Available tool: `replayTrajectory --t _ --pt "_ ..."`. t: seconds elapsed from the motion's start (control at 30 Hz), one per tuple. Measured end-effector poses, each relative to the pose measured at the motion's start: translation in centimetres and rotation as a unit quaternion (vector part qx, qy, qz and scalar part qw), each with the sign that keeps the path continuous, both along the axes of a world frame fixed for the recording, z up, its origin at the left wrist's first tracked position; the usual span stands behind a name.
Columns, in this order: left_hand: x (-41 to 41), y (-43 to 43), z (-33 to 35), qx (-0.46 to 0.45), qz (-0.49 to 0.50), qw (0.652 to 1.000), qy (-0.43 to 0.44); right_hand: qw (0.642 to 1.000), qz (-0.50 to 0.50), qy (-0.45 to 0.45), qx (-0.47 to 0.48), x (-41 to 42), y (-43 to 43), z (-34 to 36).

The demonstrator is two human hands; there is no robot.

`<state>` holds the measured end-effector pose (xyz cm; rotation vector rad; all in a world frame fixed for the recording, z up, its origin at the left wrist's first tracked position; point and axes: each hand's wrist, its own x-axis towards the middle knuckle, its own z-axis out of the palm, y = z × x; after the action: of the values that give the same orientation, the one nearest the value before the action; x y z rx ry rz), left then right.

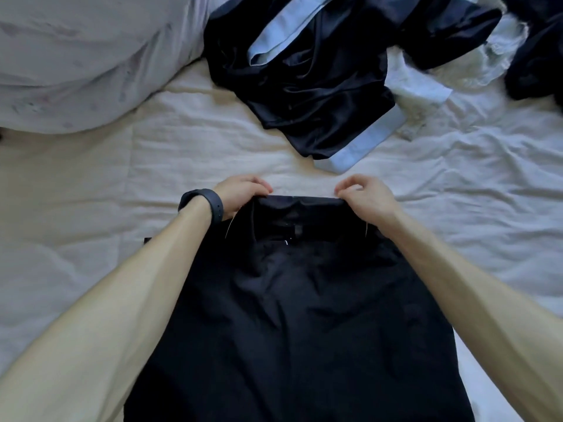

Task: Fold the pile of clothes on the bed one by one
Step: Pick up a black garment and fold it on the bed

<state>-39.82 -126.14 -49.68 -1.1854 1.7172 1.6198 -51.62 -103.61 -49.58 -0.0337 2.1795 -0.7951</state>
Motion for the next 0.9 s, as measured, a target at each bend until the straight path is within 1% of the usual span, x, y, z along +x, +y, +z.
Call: replayTrajectory --t 0.07,0.1,0.13,0.2,0.23,0.27,0.3,0.37,0.4,0.43,0.57,0.67,0.73,0.8,0.83,0.9 --pt "0.7 0.5 -0.7 -0.088 -0.020 0.994 0.064 0.996 0.015 0.080 -0.026 1.3 0.7 0.6" --pt "1.4 0.9 -0.6 -0.139 -0.058 0.985 0.084 0.993 0.028 0.098 -0.056 2.0 1.2 0.9" --pt "2.4 1.2 -0.6 -0.197 -0.115 0.969 0.092 0.989 0.059 0.114 -0.067 2.7 1.8 0.9" --pt "4.2 1.6 -0.4 -0.304 -0.225 0.921 0.090 0.973 0.160 0.160 -0.033 3.7 2.8 0.1" --pt "4.8 1.7 -0.5 -0.342 -0.256 0.899 0.096 0.965 0.191 0.182 -0.013 3.9 3.2 -0.4" --pt "5.2 1.6 -0.6 -0.373 -0.266 0.883 0.104 0.964 0.184 0.190 -0.006 3.8 3.3 -0.7" --pt "5.3 1.4 -0.4 -0.379 -0.253 0.883 0.112 0.973 0.149 0.176 -0.014 3.6 3.2 -0.6" --pt "5.1 0.9 -0.2 -0.327 -0.173 0.924 0.097 0.988 0.077 0.126 -0.037 3.3 2.8 -0.2" --pt "5.0 0.7 -0.4 -0.293 -0.136 0.943 0.083 0.991 0.063 0.108 -0.045 3.2 2.7 -0.2" --pt "4.9 0.6 -0.4 -0.268 -0.106 0.955 0.074 0.993 0.057 0.092 -0.047 3.1 2.7 -0.3" --pt "5.1 0.6 -0.7 -0.270 -0.105 0.956 0.047 0.995 0.056 0.070 -0.046 2.8 2.9 -0.8" --pt "6.0 0.8 -1.0 -0.271 -0.092 0.956 0.067 0.994 0.064 0.053 -0.077 2.6 3.9 -1.2" --pt "6.6 0.5 -1.1 -0.291 -0.124 0.947 0.054 0.991 0.095 0.080 -0.056 2.7 4.5 -1.5" --pt "7.0 0.2 -1.5 -0.322 -0.166 0.932 0.030 0.988 0.092 0.121 -0.025 2.6 5.1 -1.8" --pt "7.1 0.0 -1.6 -0.329 -0.163 0.930 0.027 0.988 0.076 0.135 -0.020 2.4 5.3 -2.0" --pt "7.0 0.1 -1.8 -0.336 -0.156 0.928 0.049 0.985 0.063 0.162 -0.012 2.0 5.5 -2.3"
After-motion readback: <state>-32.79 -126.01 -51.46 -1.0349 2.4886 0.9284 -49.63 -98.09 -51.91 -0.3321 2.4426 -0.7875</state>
